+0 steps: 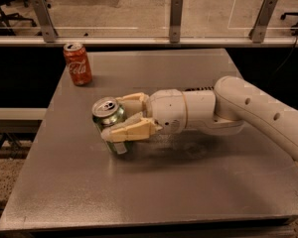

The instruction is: Place green can upright

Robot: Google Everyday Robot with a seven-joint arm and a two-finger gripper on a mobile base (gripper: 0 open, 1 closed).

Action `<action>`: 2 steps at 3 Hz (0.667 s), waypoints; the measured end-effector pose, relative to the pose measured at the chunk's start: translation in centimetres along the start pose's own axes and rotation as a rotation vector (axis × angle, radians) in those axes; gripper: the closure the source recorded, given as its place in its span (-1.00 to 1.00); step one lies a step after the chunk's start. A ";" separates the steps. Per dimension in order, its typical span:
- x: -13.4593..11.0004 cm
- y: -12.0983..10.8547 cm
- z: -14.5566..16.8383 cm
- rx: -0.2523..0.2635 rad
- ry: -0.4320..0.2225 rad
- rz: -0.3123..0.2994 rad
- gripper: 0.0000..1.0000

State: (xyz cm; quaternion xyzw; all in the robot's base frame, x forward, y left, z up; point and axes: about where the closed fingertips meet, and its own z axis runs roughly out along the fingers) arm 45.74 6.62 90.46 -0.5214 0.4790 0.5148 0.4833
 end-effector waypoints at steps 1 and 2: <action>0.0 0.1 0.2 -0.004 -0.001 -0.001 -1.00; 0.0 0.1 0.2 -0.004 -0.001 -0.001 -1.00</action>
Offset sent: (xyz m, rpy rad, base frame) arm -0.0009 0.0015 0.0004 0.0012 -0.0012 0.0037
